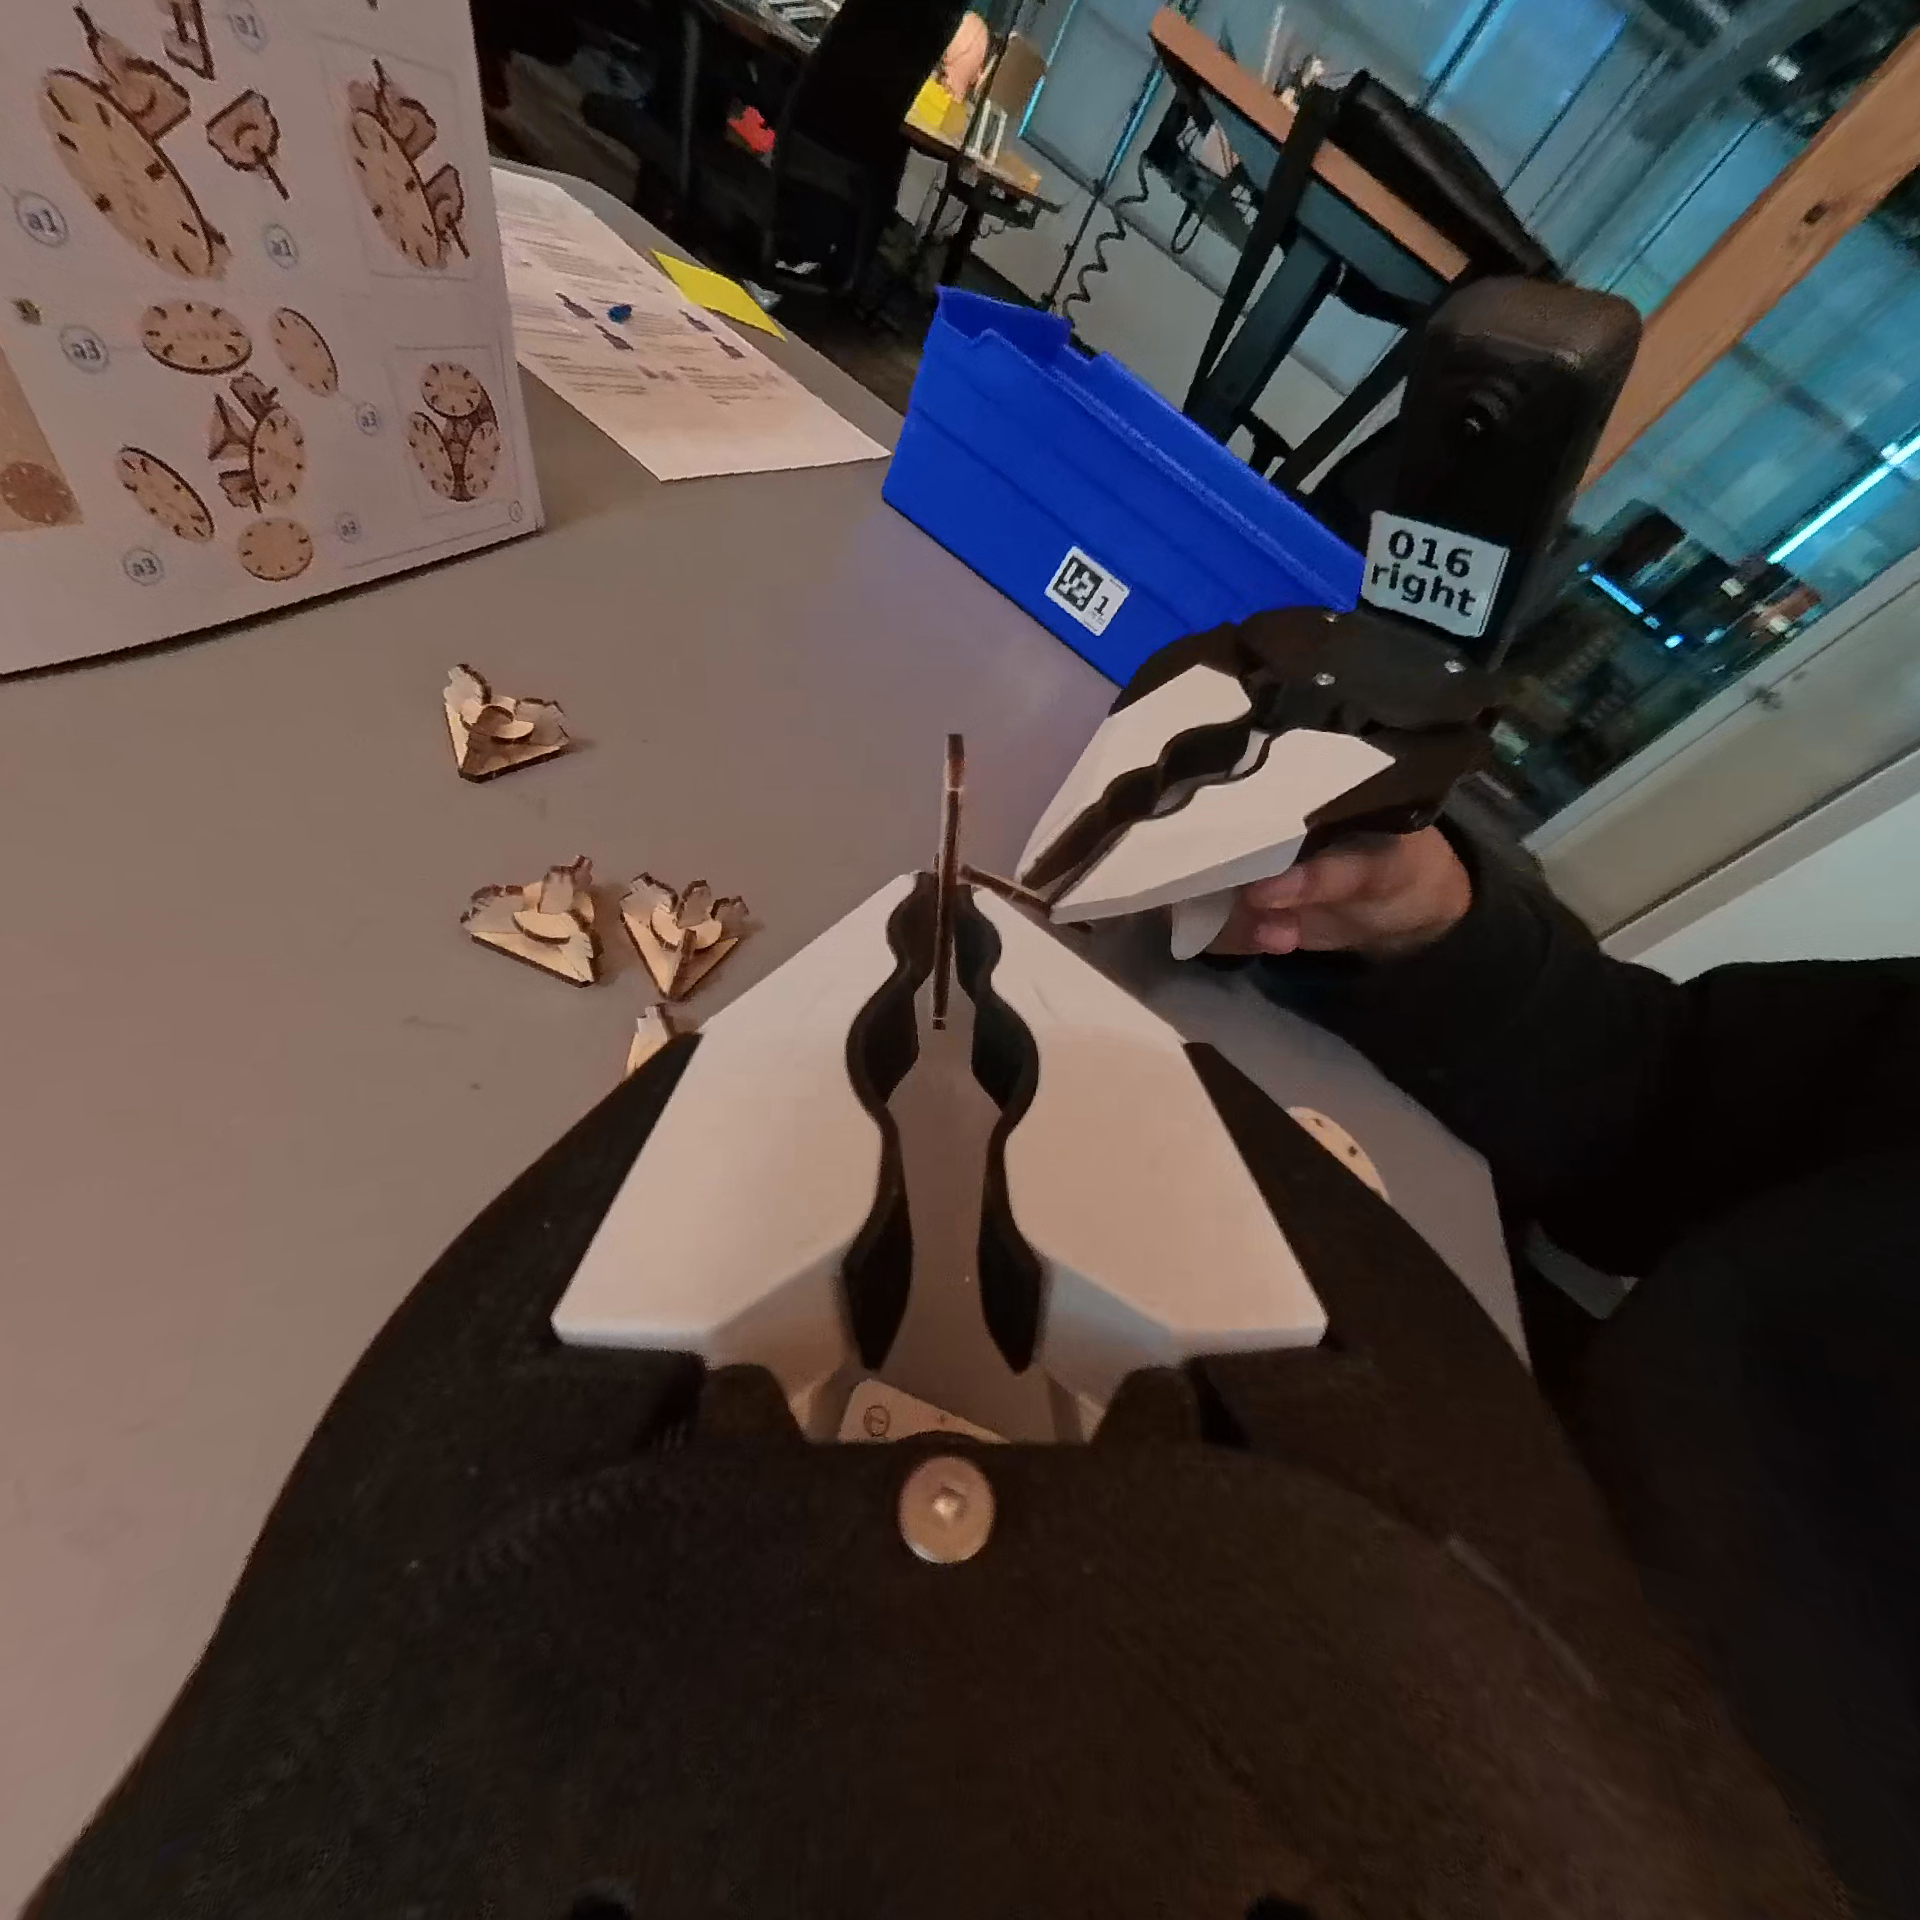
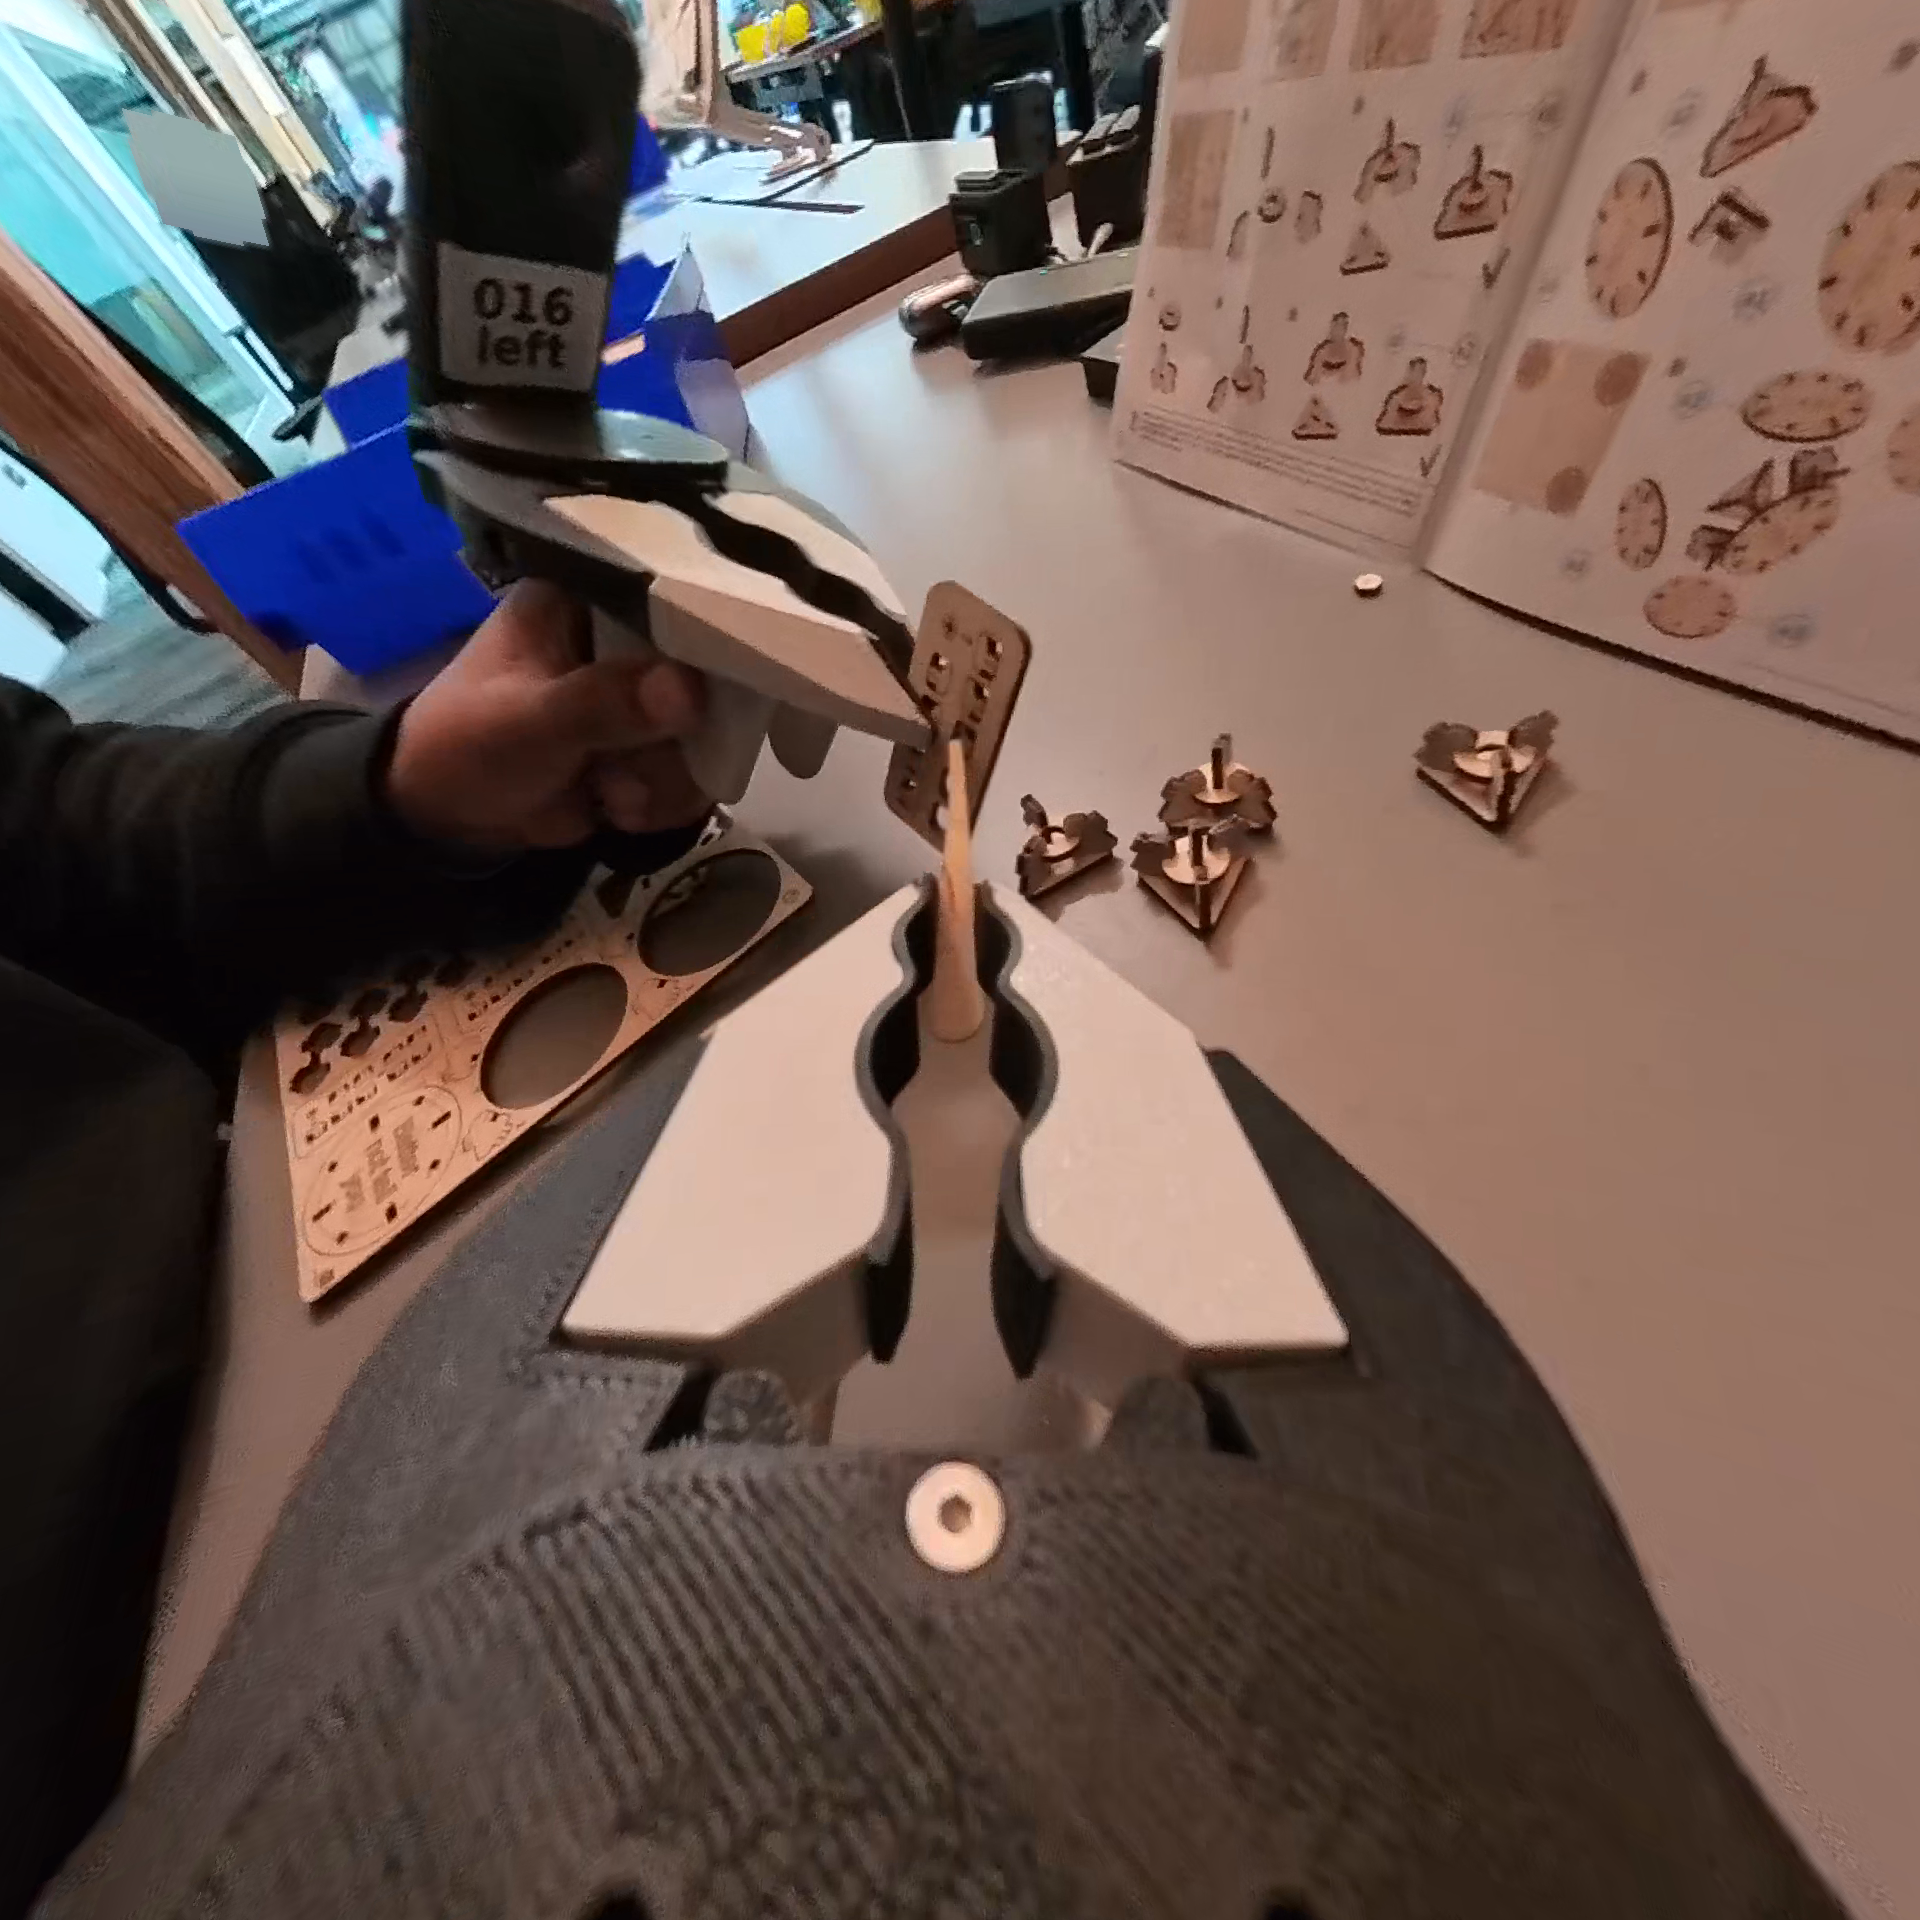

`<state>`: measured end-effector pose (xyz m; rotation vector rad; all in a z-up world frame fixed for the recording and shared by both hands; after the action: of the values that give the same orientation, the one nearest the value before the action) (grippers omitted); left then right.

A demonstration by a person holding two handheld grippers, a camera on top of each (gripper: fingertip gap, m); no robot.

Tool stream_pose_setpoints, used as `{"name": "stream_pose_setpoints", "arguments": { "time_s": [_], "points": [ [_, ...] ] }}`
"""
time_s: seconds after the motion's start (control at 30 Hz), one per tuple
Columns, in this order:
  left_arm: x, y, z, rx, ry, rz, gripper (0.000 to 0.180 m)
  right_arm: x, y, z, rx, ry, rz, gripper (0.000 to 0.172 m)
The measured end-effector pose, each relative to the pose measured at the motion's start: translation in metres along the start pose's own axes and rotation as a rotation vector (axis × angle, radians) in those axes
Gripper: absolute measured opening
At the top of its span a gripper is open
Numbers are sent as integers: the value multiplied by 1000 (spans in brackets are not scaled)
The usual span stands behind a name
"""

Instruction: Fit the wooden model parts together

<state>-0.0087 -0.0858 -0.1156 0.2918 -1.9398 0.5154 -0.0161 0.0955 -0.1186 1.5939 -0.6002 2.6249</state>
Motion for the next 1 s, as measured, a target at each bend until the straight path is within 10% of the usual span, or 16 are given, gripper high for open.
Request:
{"name": "stream_pose_setpoints", "arguments": {
  "time_s": [0.8, 1.0],
  "points": [
    [-1, 8, -23, 296, 498, 155, 0, -9, 7, -20, 321, 544, -109, 5],
    [-5, 15, -32, 161, 400, 114, 0, -9, 11, -20, 367, 622, -153, 0]
  ]
}}
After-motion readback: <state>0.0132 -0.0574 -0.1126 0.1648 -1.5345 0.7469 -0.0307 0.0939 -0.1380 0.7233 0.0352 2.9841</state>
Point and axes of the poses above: each gripper's, where its closed fingertips meet, y out along the fingers, x out of its top, z = x × y across the jaws, the point moved 9 cm from there along -y, back along the fingers, and after that the axes turned 8 degrees about y, right-handed, at the moved point
